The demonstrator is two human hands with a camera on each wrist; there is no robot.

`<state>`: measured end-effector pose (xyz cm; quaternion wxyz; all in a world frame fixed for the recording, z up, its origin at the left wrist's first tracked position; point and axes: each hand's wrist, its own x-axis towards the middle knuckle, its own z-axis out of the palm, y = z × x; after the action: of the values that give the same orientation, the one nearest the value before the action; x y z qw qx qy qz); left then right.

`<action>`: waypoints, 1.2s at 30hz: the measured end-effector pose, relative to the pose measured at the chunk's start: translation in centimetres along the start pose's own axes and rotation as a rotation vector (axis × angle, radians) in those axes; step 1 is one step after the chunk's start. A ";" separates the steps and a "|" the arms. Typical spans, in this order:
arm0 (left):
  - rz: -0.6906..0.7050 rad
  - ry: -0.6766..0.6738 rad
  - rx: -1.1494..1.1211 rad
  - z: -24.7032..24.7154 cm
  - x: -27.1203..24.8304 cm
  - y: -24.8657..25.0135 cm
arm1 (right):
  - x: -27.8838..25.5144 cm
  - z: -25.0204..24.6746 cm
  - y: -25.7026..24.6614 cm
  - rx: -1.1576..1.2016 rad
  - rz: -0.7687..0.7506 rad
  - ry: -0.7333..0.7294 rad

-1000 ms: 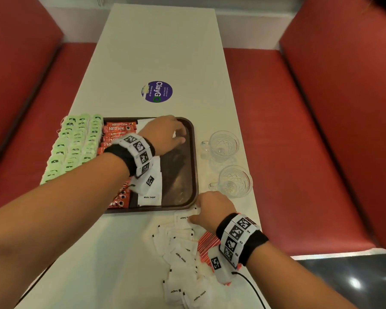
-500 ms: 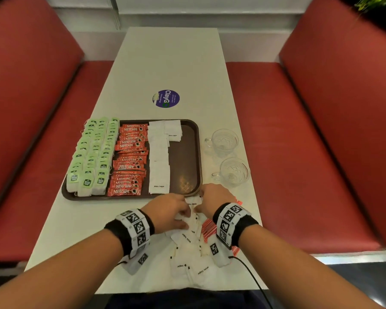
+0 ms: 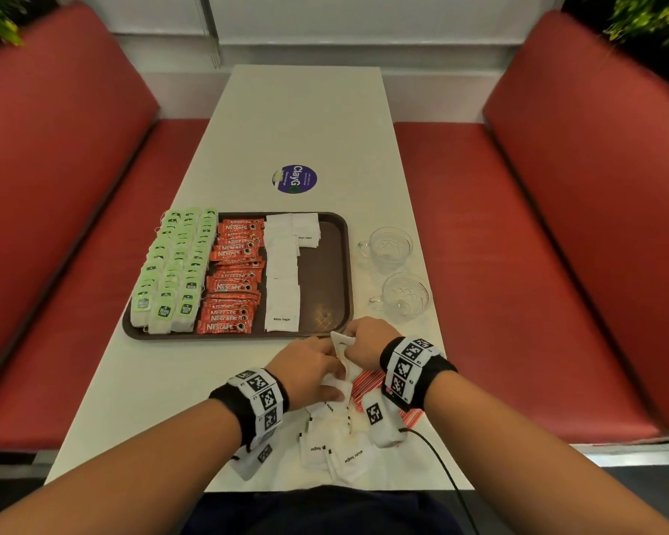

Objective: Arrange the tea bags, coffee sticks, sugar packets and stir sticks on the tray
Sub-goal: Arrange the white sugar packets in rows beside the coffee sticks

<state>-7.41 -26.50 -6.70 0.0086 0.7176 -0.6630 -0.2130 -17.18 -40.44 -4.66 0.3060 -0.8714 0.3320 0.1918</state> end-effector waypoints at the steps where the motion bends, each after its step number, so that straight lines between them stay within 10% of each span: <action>1: 0.003 -0.005 0.011 0.0 0.1 0.1 | -0.4 -0.2 0.0 0.024 -0.026 0.022; 10: -0.003 -0.041 -0.061 -0.9 1.1 0.4 | -1.3 -0.7 0.9 0.221 -0.141 0.269; 24: -0.184 0.419 -0.636 -4.8 -0.3 -3.5 | -0.7 -1.4 0.7 0.318 -0.346 0.271; 36: -0.229 0.468 -0.505 -7.3 2.0 -5.6 | 0.7 -3.4 -0.2 0.367 -0.338 0.290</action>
<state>0.26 -29.69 -2.28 0.3129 0.7919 -0.4849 -0.1996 -16.11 -42.93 -2.42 0.4357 -0.8628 0.2513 -0.0517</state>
